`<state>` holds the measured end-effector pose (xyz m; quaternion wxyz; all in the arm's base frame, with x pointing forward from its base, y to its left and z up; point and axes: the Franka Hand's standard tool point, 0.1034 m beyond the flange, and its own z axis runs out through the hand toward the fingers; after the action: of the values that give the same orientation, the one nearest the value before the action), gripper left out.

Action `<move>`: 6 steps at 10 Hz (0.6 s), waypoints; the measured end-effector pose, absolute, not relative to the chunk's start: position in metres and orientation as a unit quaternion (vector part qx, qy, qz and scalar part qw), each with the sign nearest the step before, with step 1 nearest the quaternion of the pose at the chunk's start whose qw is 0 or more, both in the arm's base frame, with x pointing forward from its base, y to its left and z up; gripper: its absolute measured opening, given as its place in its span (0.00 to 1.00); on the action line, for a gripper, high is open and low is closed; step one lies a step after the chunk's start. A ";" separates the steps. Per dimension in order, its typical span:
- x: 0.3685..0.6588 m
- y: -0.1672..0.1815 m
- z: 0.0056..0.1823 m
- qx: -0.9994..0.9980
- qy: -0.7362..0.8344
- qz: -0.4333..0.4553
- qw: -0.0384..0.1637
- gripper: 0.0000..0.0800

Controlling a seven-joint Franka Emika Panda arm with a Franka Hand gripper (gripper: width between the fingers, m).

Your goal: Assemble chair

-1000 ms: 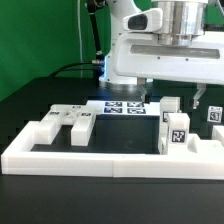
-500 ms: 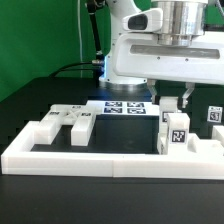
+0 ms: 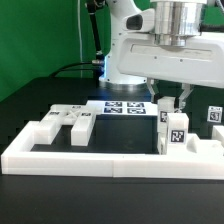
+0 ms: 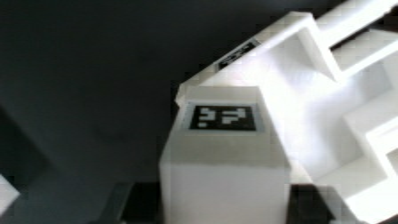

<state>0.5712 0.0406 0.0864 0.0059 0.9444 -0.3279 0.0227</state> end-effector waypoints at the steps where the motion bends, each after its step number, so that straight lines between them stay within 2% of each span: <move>1: 0.571 0.041 0.086 0.918 -0.397 0.022 0.004 0.36; 6: 0.570 0.041 0.086 0.828 -0.560 0.019 -0.002 0.36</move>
Offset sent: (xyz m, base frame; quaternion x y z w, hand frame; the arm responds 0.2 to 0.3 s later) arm 0.0007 0.0014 -0.0053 -0.0039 -0.0148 0.2306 0.9729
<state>0.5696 0.0406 0.0856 -0.0024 0.8283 -0.5599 0.0191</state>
